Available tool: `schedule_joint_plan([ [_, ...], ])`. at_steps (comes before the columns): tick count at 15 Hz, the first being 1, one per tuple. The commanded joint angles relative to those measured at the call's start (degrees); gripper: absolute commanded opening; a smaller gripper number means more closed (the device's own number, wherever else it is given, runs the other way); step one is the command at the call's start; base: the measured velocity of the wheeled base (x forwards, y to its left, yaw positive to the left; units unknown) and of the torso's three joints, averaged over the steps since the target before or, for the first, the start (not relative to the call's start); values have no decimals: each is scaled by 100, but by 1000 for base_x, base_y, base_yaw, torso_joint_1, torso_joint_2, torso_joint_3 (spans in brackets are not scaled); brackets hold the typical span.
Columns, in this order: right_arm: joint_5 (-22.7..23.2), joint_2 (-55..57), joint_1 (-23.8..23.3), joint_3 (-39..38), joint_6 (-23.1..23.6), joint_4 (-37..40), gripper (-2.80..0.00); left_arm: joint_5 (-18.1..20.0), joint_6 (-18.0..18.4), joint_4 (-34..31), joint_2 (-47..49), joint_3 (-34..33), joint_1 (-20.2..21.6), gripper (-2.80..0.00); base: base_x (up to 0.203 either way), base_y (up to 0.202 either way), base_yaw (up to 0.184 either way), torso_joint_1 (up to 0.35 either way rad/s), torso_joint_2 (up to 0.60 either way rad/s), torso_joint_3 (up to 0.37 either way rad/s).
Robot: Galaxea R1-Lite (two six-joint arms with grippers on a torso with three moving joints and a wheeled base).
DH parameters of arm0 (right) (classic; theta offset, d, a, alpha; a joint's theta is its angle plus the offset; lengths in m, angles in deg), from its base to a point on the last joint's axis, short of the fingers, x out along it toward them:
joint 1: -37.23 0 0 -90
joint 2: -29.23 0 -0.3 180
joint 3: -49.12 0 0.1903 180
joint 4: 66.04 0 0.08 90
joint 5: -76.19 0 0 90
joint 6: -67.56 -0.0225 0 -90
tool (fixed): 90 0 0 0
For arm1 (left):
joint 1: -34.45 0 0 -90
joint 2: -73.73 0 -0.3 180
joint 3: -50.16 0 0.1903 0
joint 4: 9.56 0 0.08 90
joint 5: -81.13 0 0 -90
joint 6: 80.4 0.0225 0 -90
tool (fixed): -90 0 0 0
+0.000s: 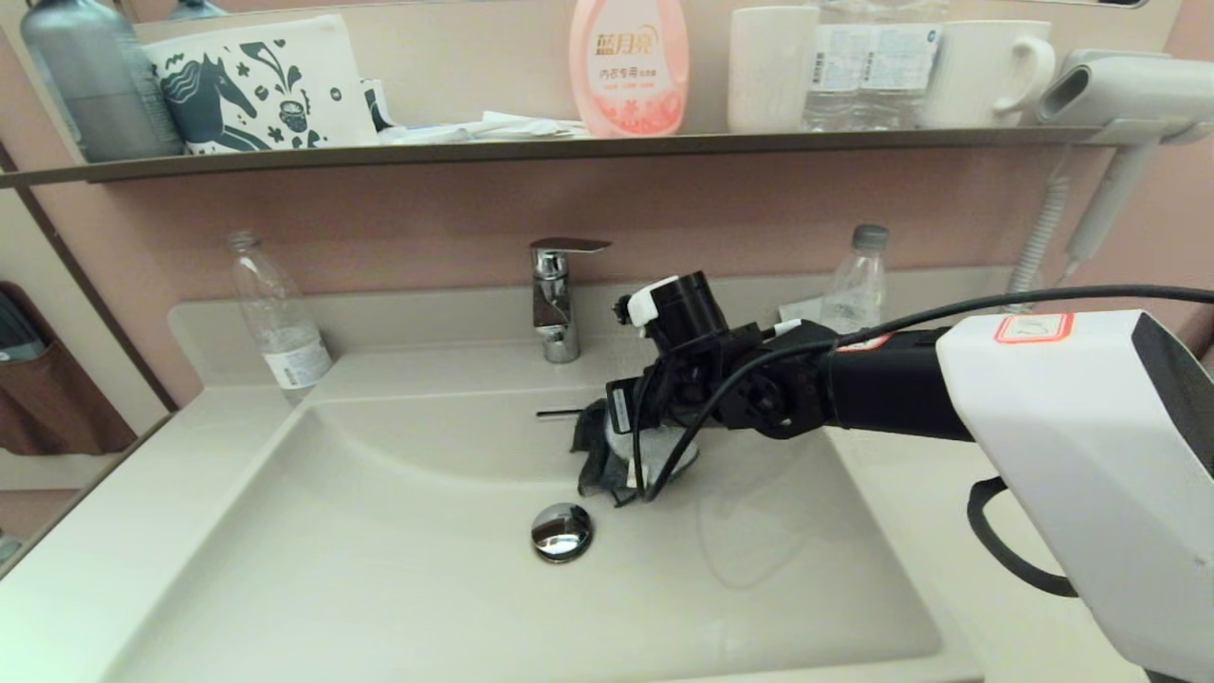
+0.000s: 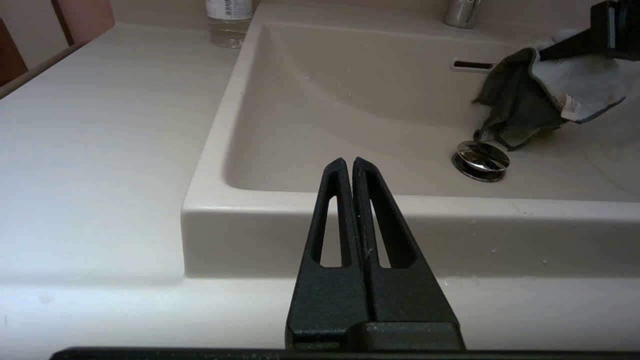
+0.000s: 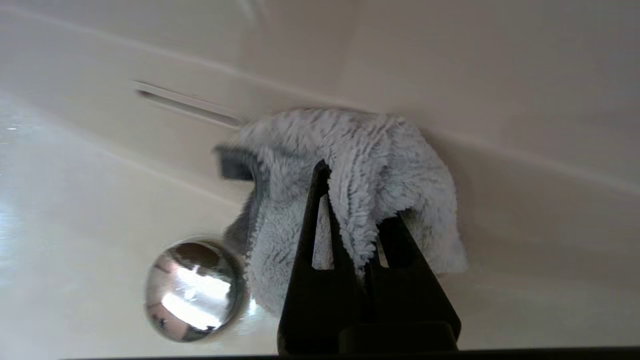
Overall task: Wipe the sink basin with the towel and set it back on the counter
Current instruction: Wipe the sink
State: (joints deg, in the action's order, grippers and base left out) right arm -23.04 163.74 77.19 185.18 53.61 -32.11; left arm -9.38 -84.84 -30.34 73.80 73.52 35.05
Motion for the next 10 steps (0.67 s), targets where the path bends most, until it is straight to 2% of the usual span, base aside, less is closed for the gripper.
schedule_joint_plan([
  [1,-15,38,-121,-34,-4,37,-280,-2,-5,5,1,0,2,-280,0,0,0,0,0,0],
  [5,-45,-487,-787,-246,-16,484,-280,-2,-5,5,1,0,2,-280,0,0,0,0,0,0],
  [10,-72,-1280,-1446,-1180,-4,490,-280,-2,-5,4,1,0,2,-280,0,0,0,0,0,0],
])
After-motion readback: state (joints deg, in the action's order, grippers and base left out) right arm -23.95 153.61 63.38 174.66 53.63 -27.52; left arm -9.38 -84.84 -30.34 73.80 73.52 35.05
